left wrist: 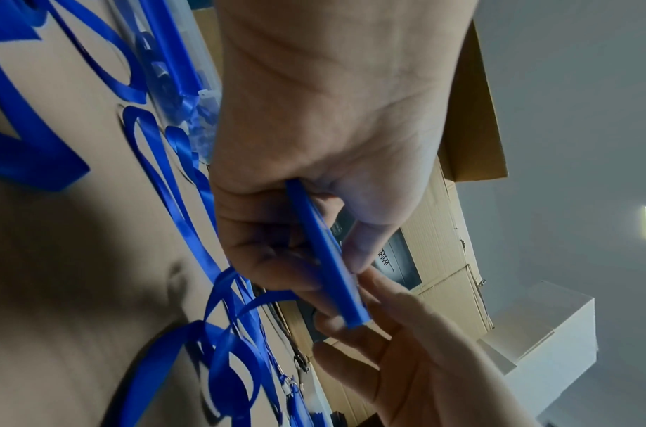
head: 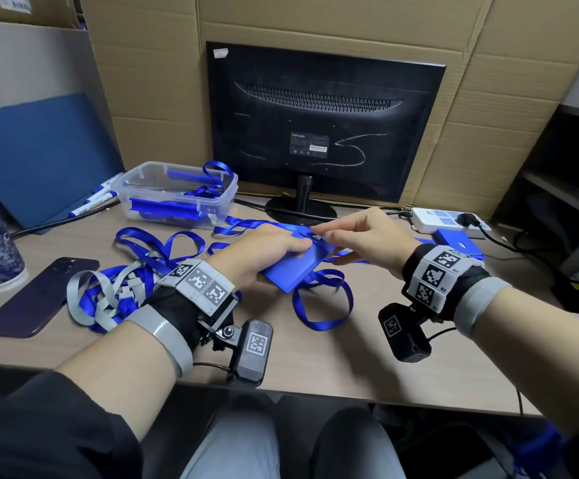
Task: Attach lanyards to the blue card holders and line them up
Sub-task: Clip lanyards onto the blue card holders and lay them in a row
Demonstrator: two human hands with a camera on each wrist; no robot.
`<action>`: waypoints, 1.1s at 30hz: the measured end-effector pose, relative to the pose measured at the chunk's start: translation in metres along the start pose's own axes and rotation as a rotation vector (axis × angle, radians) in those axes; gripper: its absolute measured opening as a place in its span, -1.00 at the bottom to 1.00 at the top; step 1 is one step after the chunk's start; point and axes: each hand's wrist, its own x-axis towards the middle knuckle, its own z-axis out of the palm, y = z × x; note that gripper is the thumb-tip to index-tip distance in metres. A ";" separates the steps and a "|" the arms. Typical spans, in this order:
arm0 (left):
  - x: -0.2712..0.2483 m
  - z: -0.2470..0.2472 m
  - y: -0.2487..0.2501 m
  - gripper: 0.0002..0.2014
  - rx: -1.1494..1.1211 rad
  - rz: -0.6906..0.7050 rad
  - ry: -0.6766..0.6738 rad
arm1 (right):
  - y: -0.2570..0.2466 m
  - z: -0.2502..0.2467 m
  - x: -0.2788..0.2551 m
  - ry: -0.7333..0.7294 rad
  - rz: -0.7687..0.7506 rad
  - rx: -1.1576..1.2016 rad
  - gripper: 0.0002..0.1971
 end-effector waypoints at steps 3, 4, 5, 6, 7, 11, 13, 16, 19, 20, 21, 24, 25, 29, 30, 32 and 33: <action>-0.003 0.002 0.002 -0.89 -0.055 -0.026 -0.002 | 0.003 0.005 0.001 -0.006 0.003 -0.014 -0.74; -0.004 0.003 0.002 -0.89 -0.097 -0.031 -0.007 | 0.004 0.005 0.001 -0.009 0.015 -0.012 -0.68; -0.004 0.004 0.002 -0.90 -0.144 -0.021 -0.012 | 0.006 0.006 0.001 -0.015 0.033 0.006 -0.61; -0.003 0.005 0.003 -0.91 -0.187 0.004 -0.013 | 0.006 0.006 0.000 -0.028 0.055 0.032 -0.57; -0.002 0.006 0.003 -0.89 -0.243 0.030 -0.010 | 0.007 0.006 -0.001 -0.052 0.080 0.059 -0.60; -0.003 0.009 0.007 -0.70 -0.463 0.082 -0.040 | 0.009 0.004 -0.005 -0.196 0.138 0.132 -0.65; -0.005 0.012 0.009 -0.64 -0.417 0.105 -0.027 | 0.010 0.002 -0.005 -0.198 0.122 0.147 -0.62; -0.005 0.011 0.013 -0.43 -0.145 0.182 0.187 | 0.010 -0.001 -0.006 -0.120 0.120 0.192 -0.68; -0.006 0.007 0.019 -0.58 -0.104 0.208 0.233 | 0.010 -0.004 -0.007 -0.039 0.101 0.231 -0.78; -0.007 0.006 0.021 -0.65 -0.139 0.177 0.164 | 0.010 -0.004 -0.008 -0.012 0.092 0.249 -0.77; -0.011 0.007 0.024 -0.67 -0.187 0.145 0.087 | 0.010 -0.004 -0.009 0.020 0.087 0.270 -0.76; -0.017 0.016 0.027 -0.66 -0.269 0.154 -0.053 | 0.012 -0.007 -0.009 0.127 0.074 0.257 -0.74; -0.016 0.019 0.027 -0.66 -0.279 0.168 -0.063 | 0.014 -0.008 -0.009 0.155 0.070 0.230 -0.75; -0.012 0.025 0.023 -0.68 -0.365 0.137 -0.077 | 0.018 -0.014 -0.008 0.173 0.071 0.193 -0.76; -0.012 0.025 0.023 -0.69 -0.373 0.128 -0.101 | 0.018 -0.015 -0.009 0.171 0.071 0.178 -0.75; -0.013 0.028 0.022 -0.71 -0.349 0.145 -0.136 | 0.016 -0.015 -0.011 0.167 0.057 0.153 -0.72; -0.012 0.029 0.021 -0.72 -0.334 0.162 -0.143 | 0.016 -0.015 -0.010 0.167 0.040 0.145 -0.69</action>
